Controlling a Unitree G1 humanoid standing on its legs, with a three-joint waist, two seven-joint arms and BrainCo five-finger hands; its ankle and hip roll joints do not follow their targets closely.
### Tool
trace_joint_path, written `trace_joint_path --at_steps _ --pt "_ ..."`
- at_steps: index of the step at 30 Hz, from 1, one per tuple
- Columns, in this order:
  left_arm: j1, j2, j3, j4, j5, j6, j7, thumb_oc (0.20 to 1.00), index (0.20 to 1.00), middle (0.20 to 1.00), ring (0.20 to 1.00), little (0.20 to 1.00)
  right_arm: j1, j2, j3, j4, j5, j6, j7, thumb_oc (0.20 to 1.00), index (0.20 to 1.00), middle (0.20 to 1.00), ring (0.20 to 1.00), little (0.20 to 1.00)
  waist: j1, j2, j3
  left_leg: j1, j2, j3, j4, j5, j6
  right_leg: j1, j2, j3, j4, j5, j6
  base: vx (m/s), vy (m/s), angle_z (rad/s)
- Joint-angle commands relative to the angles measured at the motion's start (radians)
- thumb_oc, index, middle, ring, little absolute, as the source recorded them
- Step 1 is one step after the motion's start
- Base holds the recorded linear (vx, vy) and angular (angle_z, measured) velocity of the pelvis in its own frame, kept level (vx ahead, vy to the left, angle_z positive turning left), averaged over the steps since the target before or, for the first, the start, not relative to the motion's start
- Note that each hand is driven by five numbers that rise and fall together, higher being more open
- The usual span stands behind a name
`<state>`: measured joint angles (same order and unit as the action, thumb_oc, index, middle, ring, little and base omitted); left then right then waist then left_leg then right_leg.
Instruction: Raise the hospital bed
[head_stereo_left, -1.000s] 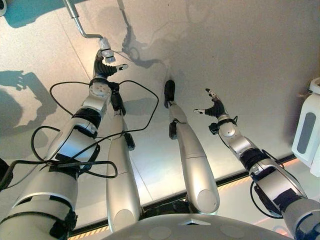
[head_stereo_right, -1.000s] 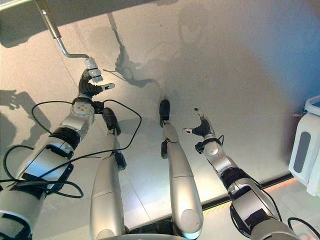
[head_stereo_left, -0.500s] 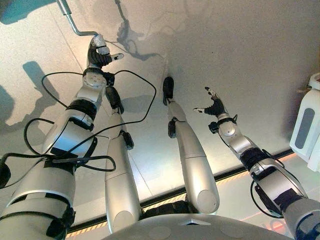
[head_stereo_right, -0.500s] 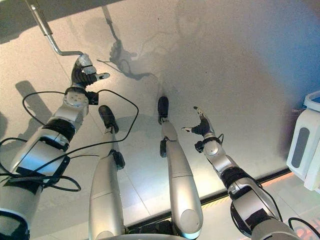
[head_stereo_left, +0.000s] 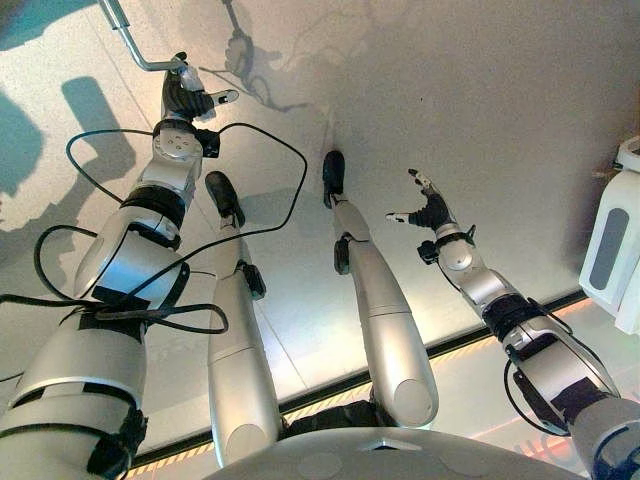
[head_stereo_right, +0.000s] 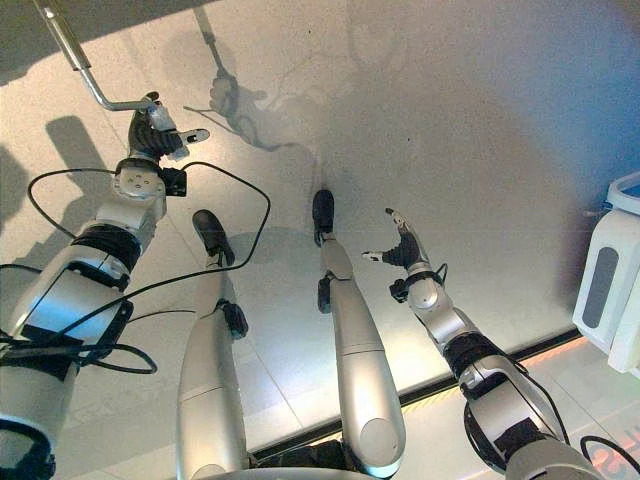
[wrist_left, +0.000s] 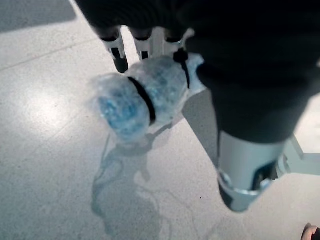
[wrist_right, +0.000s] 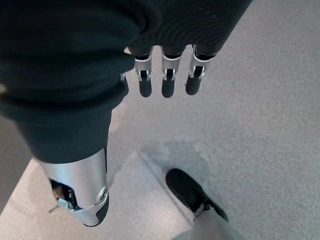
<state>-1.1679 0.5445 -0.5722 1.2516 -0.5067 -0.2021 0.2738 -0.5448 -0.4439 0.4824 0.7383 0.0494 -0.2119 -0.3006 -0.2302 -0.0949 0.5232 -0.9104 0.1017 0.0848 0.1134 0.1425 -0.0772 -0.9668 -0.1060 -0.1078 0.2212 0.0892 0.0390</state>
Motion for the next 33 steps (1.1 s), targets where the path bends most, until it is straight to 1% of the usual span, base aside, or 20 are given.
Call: trace_joint_path --at_steps 1,4,10,13,21,33 --pt "-0.039 -0.002 -0.001 0.016 -0.009 -0.017 -0.009 1.0 1.0 1.0 1.0 1.0 0.082 -0.036 -0.005 -0.044 -0.013 -0.022 -0.005 1.0 1.0 1.0 1.0 1.0 0.019 -0.03 -0.003 0.008 -0.01 -0.024 0.006 -0.03 0.026 -0.018 0.006 0.019 0.022 0.021 0.077 0.0 0.0 0.0" --pt "-0.039 -0.016 -0.006 0.032 -0.015 -0.008 -0.014 1.0 1.0 1.0 1.0 1.0 0.074 -0.033 -0.004 -0.043 -0.008 -0.02 -0.007 1.0 1.0 1.0 1.0 1.0 0.02 -0.028 -0.003 0.005 -0.011 -0.023 0.009 -0.029 0.025 -0.017 0.006 0.02 0.02 0.024 0.077 0.0 0.0 0.0" --pt "-0.048 -0.039 0.02 0.063 -0.124 0.002 -0.046 1.0 1.0 1.0 1.0 1.0 0.072 -0.034 -0.004 -0.046 -0.002 -0.012 -0.007 1.0 1.0 1.0 1.0 1.0 0.017 -0.025 -0.003 0.012 -0.012 -0.024 0.005 -0.03 0.024 -0.009 0.005 0.019 0.008 0.028 0.078 0.0 0.0 0.0" --pt "-0.052 -0.038 0.02 0.068 -0.141 0.006 -0.056 1.0 1.0 1.0 1.0 1.0 0.072 -0.033 -0.003 -0.049 0.002 -0.01 -0.004 1.0 1.0 1.0 1.0 1.0 0.017 -0.026 -0.003 0.014 -0.012 -0.023 0.005 -0.03 0.024 -0.006 0.007 0.019 0.007 0.027 0.079 0.0 0.0 0.0" --pt "-0.077 -0.038 0.001 0.093 -0.131 0.017 -0.066 1.0 1.0 1.0 1.0 1.0 0.073 -0.039 0.004 -0.058 0.007 -0.008 0.0 1.0 1.0 1.0 1.0 1.0 0.019 -0.025 -0.003 0.012 -0.014 -0.029 0.008 -0.031 0.026 -0.007 0.006 0.016 0.013 0.025 0.08 0.0 0.0 0.0" --pt "-0.063 -0.042 0.01 0.111 -0.123 0.025 -0.069 1.0 1.0 1.0 1.0 1.0 0.08 -0.034 0.004 -0.063 0.001 -0.007 0.002 1.0 1.0 1.0 1.0 1.0 0.023 -0.027 -0.003 0.01 -0.017 -0.028 0.014 -0.031 0.025 -0.006 0.005 0.016 0.015 0.025 0.078 0.0 0.0 0.0"
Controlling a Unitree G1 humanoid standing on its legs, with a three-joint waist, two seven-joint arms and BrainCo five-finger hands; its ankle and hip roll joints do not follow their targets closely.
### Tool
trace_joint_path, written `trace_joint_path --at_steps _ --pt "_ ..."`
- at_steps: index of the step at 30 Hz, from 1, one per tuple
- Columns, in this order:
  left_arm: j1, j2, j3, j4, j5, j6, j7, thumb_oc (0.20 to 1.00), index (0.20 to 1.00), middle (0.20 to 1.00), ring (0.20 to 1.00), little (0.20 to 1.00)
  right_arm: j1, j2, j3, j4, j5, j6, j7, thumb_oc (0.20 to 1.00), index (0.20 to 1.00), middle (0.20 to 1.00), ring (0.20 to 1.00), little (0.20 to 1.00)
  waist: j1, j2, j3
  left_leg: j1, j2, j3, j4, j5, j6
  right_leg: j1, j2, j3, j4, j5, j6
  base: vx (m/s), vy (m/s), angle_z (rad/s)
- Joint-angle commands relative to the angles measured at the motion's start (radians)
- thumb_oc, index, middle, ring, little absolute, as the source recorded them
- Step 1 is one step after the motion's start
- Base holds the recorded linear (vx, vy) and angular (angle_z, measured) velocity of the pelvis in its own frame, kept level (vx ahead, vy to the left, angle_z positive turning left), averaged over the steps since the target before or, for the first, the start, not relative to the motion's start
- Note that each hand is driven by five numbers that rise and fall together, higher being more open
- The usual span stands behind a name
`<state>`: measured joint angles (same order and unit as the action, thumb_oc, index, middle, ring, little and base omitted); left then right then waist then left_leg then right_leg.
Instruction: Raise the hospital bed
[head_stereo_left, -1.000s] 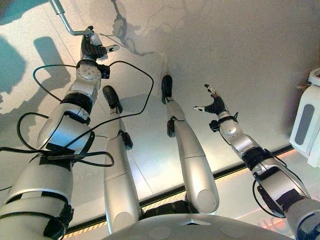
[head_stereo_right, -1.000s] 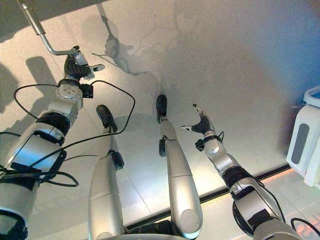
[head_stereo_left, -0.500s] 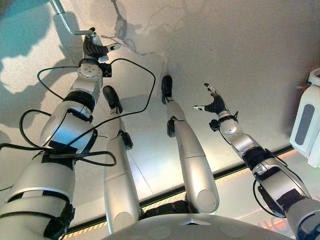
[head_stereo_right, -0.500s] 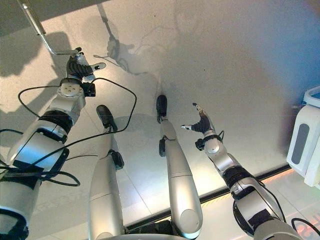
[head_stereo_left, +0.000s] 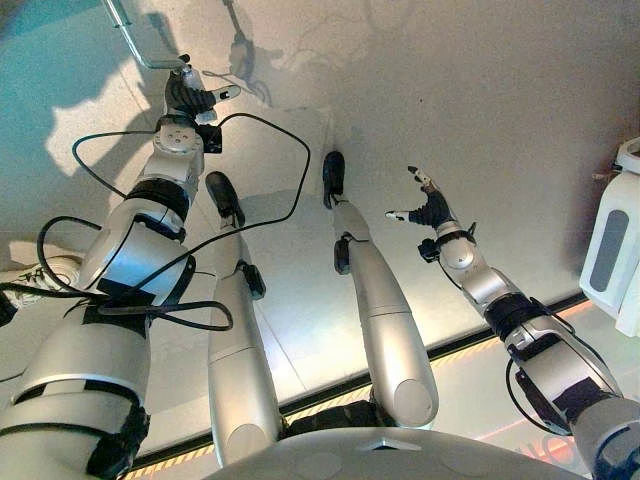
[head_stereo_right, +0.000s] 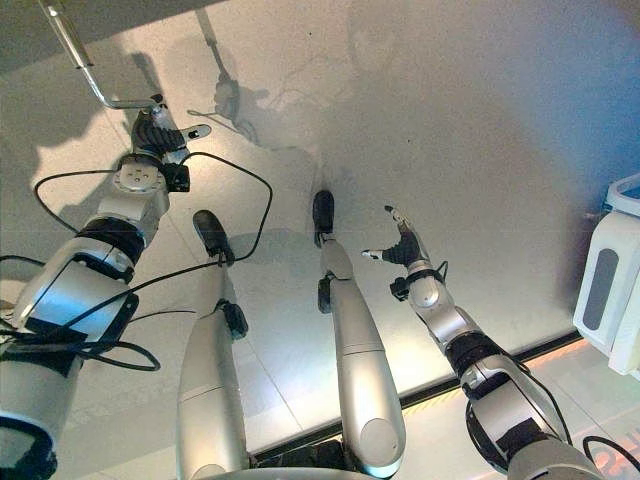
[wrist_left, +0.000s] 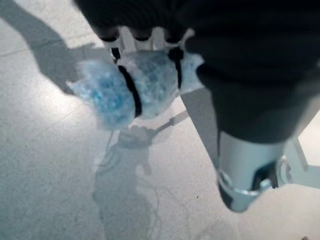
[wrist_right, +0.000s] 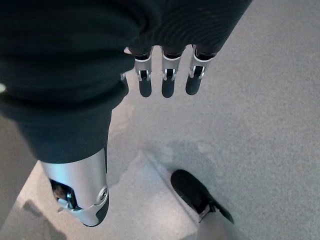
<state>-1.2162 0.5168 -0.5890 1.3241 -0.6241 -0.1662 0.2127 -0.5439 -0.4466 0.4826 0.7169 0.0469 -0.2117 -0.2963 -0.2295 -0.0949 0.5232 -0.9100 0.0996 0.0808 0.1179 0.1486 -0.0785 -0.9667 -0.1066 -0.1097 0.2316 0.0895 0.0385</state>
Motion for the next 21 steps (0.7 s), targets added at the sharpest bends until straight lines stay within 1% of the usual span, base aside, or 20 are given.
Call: trace_joint_path --at_steps 1,12,21 --pt "-0.014 -0.014 0.027 0.038 -0.006 -0.011 -0.008 1.0 1.0 1.0 1.0 1.0 0.079 -0.032 0.004 -0.041 0.004 -0.007 -0.003 1.0 1.0 1.0 1.0 1.0 0.022 -0.027 -0.003 0.01 -0.015 -0.024 0.01 -0.038 0.027 -0.006 0.006 0.018 0.005 0.025 0.078 0.0 0.0 0.0" --pt "-0.004 0.011 0.054 0.086 0.006 0.006 -0.003 1.0 1.0 1.0 1.0 1.0 0.088 -0.032 0.016 -0.061 -0.006 -0.011 0.004 1.0 1.0 1.0 1.0 1.0 0.021 -0.039 -0.003 0.011 -0.013 -0.023 0.001 -0.033 0.026 -0.002 0.006 0.016 -0.008 0.031 0.081 0.0 0.0 0.0" --pt "-0.003 0.012 0.055 0.089 0.015 0.007 -0.005 1.0 1.0 1.0 1.0 1.0 0.105 -0.04 0.015 -0.079 -0.01 -0.013 0.01 1.0 1.0 1.0 1.0 1.0 0.016 -0.046 -0.003 0.0 -0.015 -0.021 0.009 -0.034 0.027 -0.009 0.01 0.021 -0.007 0.033 0.078 0.0 0.0 0.0"
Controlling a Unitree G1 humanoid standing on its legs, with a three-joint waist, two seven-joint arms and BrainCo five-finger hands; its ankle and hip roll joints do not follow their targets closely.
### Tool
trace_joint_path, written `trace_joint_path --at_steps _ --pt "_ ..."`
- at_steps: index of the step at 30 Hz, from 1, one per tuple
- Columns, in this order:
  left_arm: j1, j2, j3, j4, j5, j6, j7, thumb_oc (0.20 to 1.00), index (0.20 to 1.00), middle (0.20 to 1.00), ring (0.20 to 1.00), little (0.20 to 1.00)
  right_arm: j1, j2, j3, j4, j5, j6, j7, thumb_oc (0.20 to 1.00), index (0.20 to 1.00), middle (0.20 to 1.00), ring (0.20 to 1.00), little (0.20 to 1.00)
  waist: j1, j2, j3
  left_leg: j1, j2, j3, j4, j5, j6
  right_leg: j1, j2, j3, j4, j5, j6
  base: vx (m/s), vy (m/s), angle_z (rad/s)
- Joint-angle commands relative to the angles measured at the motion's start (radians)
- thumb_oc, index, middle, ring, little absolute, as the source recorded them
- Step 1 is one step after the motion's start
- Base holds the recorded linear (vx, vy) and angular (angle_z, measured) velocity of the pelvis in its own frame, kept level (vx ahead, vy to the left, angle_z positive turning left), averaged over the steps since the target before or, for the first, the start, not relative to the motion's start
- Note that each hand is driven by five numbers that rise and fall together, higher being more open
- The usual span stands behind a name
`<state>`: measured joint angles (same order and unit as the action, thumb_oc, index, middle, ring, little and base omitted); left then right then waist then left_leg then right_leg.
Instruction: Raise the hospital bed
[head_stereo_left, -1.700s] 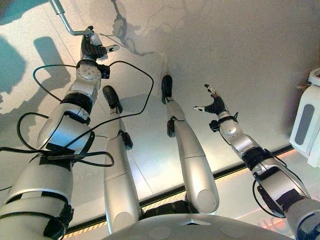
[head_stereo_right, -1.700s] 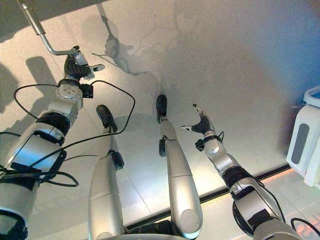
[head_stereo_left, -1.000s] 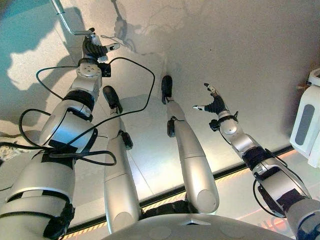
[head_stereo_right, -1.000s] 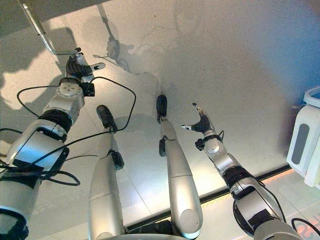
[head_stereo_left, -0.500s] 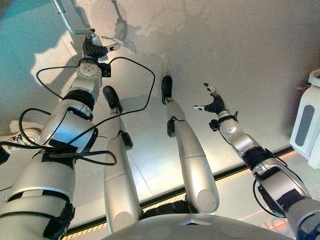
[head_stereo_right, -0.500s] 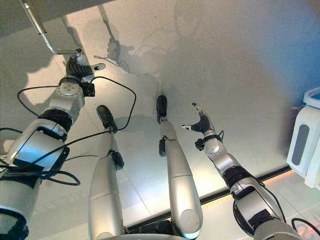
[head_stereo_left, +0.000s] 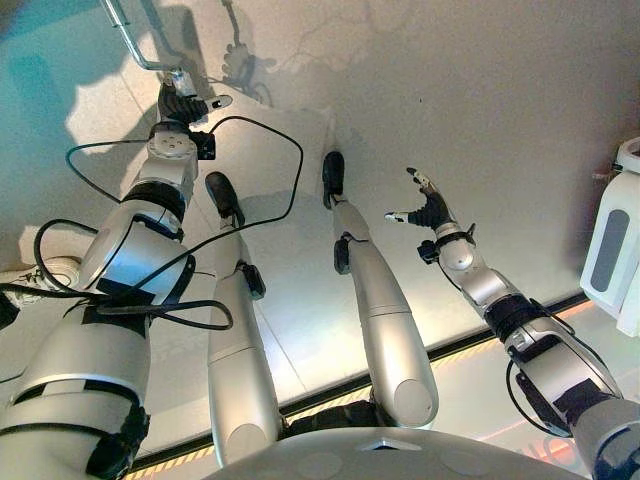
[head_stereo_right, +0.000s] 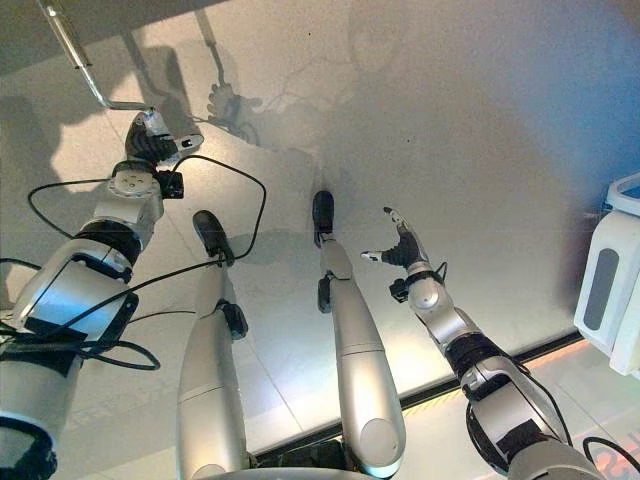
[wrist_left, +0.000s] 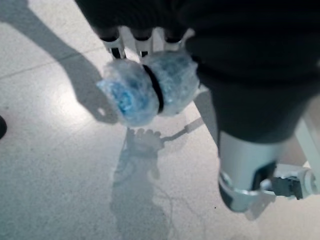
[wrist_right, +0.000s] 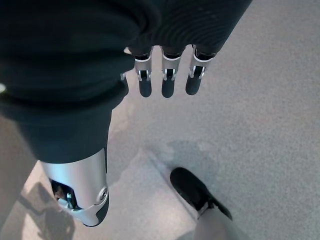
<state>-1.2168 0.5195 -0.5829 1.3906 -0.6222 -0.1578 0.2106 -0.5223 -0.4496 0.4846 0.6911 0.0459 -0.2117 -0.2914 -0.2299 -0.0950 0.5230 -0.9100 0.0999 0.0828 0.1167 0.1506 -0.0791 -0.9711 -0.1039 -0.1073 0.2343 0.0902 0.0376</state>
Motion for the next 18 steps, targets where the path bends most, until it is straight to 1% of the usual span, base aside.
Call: trace_joint_path --at_steps 1,8,9,10,18 --pt "-0.003 0.008 0.048 0.022 0.015 -0.001 -0.003 1.0 1.0 1.0 1.0 1.0 0.086 -0.037 0.012 -0.055 -0.008 -0.014 0.007 1.0 1.0 1.0 1.0 1.0 0.016 -0.046 -0.003 0.0 -0.015 -0.024 0.01 -0.037 0.028 -0.005 0.007 0.018 -0.012 0.033 0.079 0.0 0.0 0.0" --pt "-0.013 0.008 0.035 0.014 0.033 -0.001 0.001 1.0 1.0 1.0 1.0 1.0 0.093 -0.039 0.014 -0.06 -0.008 -0.016 0.011 1.0 1.0 1.0 1.0 1.0 0.016 -0.046 -0.003 -0.006 -0.017 -0.025 0.012 -0.035 0.028 -0.009 0.005 0.015 -0.009 0.034 0.08 0.0 0.0 0.0" --pt "-0.013 0.009 0.032 0.009 0.037 -0.003 0.0 0.256 0.256 0.256 0.256 0.256 0.095 -0.037 0.014 -0.057 -0.007 -0.017 0.011 1.0 1.0 1.0 1.0 1.0 0.017 -0.046 -0.003 -0.007 -0.016 -0.026 0.012 -0.035 0.028 -0.009 0.005 0.014 -0.008 0.035 0.079 0.0 0.0 0.0" --pt "-0.013 0.009 0.032 0.009 0.037 -0.003 0.0 0.2 0.2 0.2 0.2 0.2 0.095 -0.037 0.014 -0.057 -0.007 -0.017 0.011 1.0 1.0 1.0 1.0 1.0 0.017 -0.046 -0.003 -0.007 -0.016 -0.026 0.012 -0.035 0.028 -0.01 0.005 0.014 -0.008 0.035 0.079 0.0 0.0 0.0" --pt "-0.012 0.012 0.021 -0.002 0.041 -0.008 -0.001 0.2 0.2 0.2 0.2 0.2 0.099 -0.04 0.018 -0.061 -0.01 -0.02 0.014 1.0 1.0 1.0 1.0 1.0 0.02 -0.04 -0.003 -0.004 -0.018 -0.025 0.006 -0.033 0.028 -0.009 0.003 0.013 -0.011 0.037 0.079 0.0 0.0 0.0"
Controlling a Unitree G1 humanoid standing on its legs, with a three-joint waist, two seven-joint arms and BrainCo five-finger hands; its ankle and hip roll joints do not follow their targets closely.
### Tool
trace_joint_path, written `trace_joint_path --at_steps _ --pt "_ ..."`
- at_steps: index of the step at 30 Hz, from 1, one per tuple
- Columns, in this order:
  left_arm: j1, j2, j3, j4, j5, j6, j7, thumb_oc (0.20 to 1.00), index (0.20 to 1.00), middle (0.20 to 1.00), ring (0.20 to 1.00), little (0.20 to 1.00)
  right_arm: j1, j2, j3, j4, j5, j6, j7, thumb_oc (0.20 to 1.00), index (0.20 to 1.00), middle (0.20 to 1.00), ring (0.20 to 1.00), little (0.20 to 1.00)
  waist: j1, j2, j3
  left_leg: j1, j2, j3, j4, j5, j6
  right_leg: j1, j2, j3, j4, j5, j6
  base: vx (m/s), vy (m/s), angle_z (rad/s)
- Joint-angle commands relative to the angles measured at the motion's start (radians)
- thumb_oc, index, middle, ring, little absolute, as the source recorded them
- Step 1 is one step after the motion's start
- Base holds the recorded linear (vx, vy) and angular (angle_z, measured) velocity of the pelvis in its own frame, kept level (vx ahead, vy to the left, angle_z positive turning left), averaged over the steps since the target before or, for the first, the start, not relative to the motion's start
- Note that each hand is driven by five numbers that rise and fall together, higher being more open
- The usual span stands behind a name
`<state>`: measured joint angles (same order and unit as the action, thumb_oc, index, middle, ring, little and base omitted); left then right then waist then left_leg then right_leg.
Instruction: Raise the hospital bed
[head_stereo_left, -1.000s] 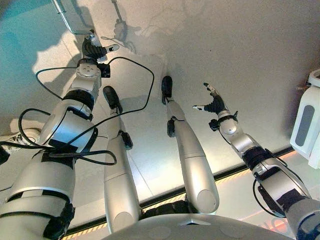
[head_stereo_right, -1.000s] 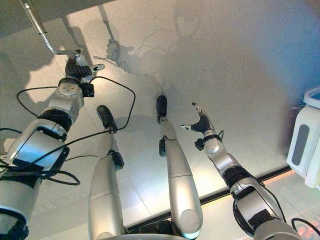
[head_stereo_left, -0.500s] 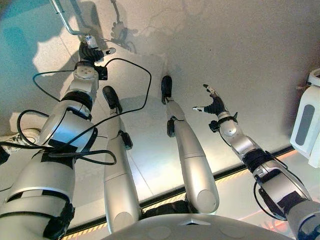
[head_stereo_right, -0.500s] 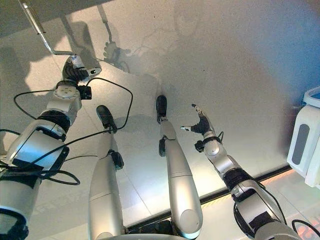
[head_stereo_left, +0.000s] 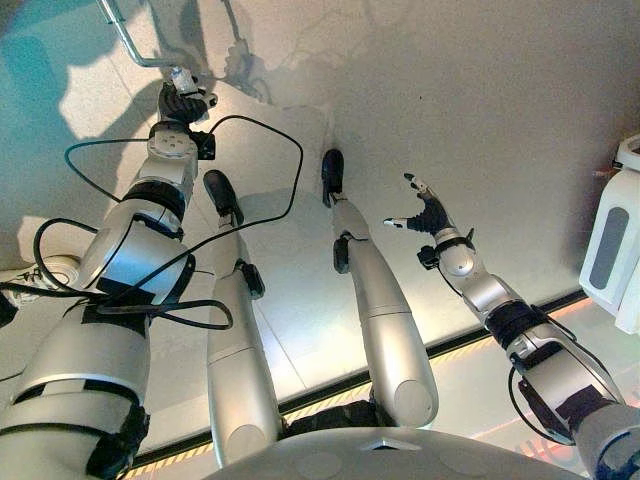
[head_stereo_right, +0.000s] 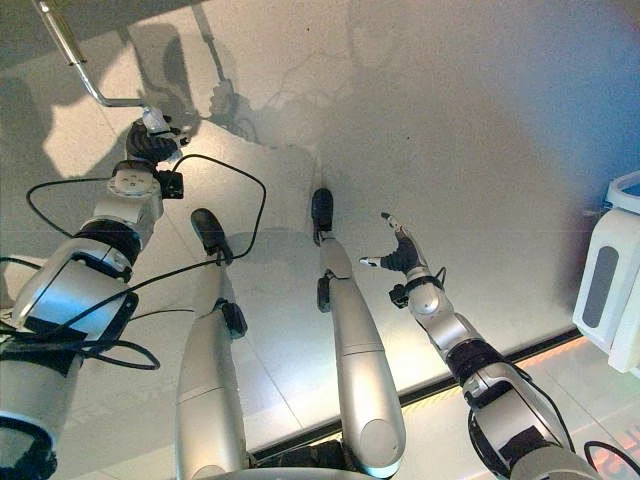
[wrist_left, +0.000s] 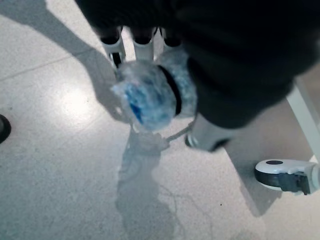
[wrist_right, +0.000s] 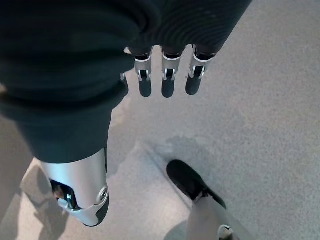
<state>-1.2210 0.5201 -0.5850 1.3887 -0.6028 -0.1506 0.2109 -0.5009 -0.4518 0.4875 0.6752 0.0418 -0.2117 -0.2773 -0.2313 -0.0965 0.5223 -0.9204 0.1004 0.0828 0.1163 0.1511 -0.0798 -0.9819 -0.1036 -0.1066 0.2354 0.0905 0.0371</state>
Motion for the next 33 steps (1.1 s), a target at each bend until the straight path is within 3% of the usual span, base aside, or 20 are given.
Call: trace_joint_path --at_steps 1,20,30,31,33 --pt "-0.008 0.011 0.023 0.0 0.022 -0.016 -0.002 0.2 0.2 0.2 0.2 0.2 0.077 -0.038 0.015 -0.045 -0.006 -0.02 0.0 1.0 1.0 1.0 1.0 1.0 0.021 -0.039 -0.002 0.006 -0.018 -0.025 0.006 -0.033 0.029 0.002 0.003 0.012 -0.012 0.037 0.08 0.0 0.0 0.0" --pt "-0.029 -0.015 -0.014 -0.073 0.05 -0.037 0.015 0.2 0.2 0.2 0.2 0.2 0.09 -0.042 0.037 -0.052 -0.009 -0.021 0.003 1.0 1.0 1.0 1.0 1.0 0.028 -0.026 -0.002 0.008 -0.021 -0.03 0.004 -0.025 0.028 -0.008 0.006 0.017 0.016 0.024 0.073 0.0 -0.003 0.0" --pt "-0.034 -0.085 -0.081 -0.225 0.066 -0.08 0.02 0.2 0.2 0.2 0.2 0.2 0.108 -0.059 0.067 -0.063 -0.033 -0.016 0.006 1.0 1.0 1.0 1.0 1.0 0.025 -0.009 -0.002 0.052 0.001 -0.018 -0.053 0.005 0.016 -0.02 0.019 0.023 0.069 -0.007 0.067 0.0 -0.051 0.0" --pt "-0.016 -0.11 -0.094 -0.273 0.07 -0.088 0.024 0.2 0.2 0.2 0.2 0.2 0.119 -0.064 0.069 -0.063 -0.04 -0.014 0.003 1.0 1.0 1.0 1.0 1.0 0.023 -0.001 -0.002 0.09 0.002 -0.022 -0.065 -0.017 0.009 0.0 0.022 0.03 0.087 -0.044 0.075 0.06 -0.042 -0.05" --pt "-0.013 -0.119 -0.098 -0.304 0.073 -0.092 0.028 0.2 0.2 0.2 0.2 0.2 0.116 -0.065 0.065 -0.061 -0.043 -0.013 0.0 1.0 1.0 1.0 1.0 1.0 0.024 0.003 -0.002 0.07 0.006 -0.013 -0.066 0.01 0.014 -0.023 0.025 0.03 0.085 -0.018 0.065 0.0 -0.031 -0.06"
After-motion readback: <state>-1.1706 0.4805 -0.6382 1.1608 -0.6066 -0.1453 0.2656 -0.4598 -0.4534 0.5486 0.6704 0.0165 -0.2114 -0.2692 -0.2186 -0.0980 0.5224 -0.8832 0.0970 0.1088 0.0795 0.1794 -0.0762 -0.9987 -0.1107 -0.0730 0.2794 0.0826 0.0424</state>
